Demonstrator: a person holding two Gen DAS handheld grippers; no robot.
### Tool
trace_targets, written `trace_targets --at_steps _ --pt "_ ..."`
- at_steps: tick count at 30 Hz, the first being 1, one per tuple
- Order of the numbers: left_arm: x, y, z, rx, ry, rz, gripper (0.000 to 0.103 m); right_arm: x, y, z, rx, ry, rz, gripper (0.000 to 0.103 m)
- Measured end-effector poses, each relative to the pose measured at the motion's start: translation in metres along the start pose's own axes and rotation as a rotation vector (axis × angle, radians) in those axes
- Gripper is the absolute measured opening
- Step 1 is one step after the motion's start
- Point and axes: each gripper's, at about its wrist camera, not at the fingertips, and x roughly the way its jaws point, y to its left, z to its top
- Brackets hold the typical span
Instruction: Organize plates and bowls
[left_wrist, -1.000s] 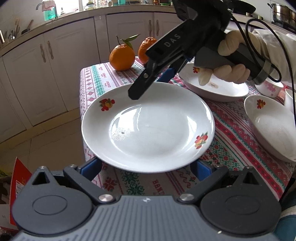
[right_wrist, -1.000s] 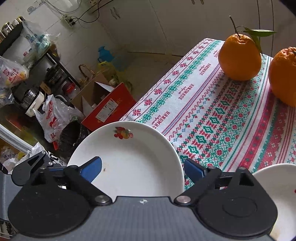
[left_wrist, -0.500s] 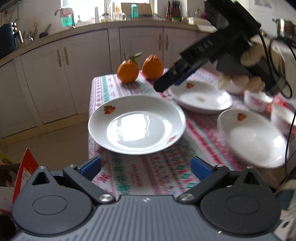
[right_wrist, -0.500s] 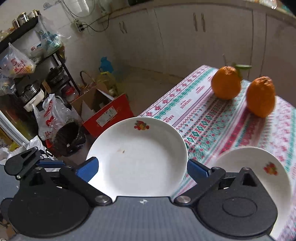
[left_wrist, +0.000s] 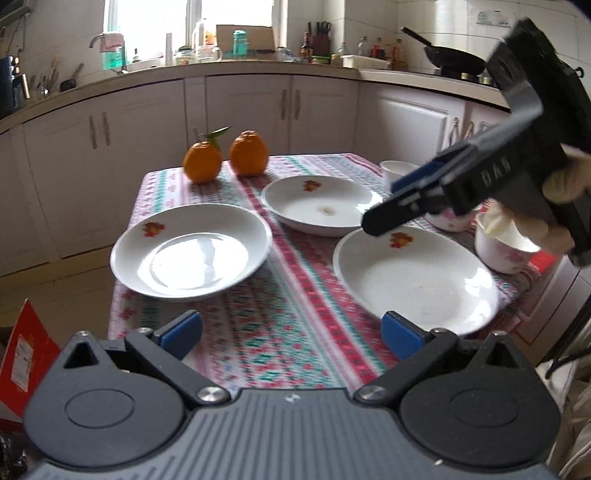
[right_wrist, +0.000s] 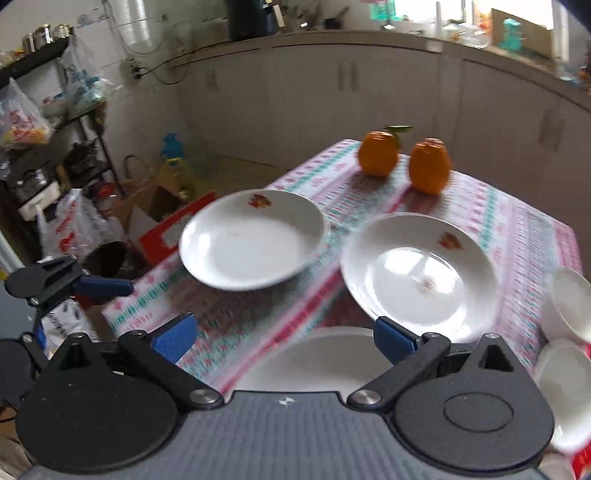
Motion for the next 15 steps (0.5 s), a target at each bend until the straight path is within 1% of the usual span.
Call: trace_targets --at_steps 3,8,9,15 --pt "0.001 -0.014 -0.001 0.024 -0.005 -0.014 0.102 -0.013 0.003 -0.022 -0.01 -0.005 -0.053 0.103" --pt "0.005 -0.033 -0.004 0.061 0.004 -0.051 0.102 -0.025 -0.005 -0.046 0.022 0.008 -0.08 0.103" --pt "0.006 -0.036 -0.004 0.071 0.01 -0.065 0.102 -0.027 -0.007 -0.05 0.03 0.012 -0.08 0.103" --pt "0.019 -0.049 -0.008 0.113 0.045 -0.093 0.102 -0.033 -0.03 -0.057 0.067 0.044 -0.099 0.103"
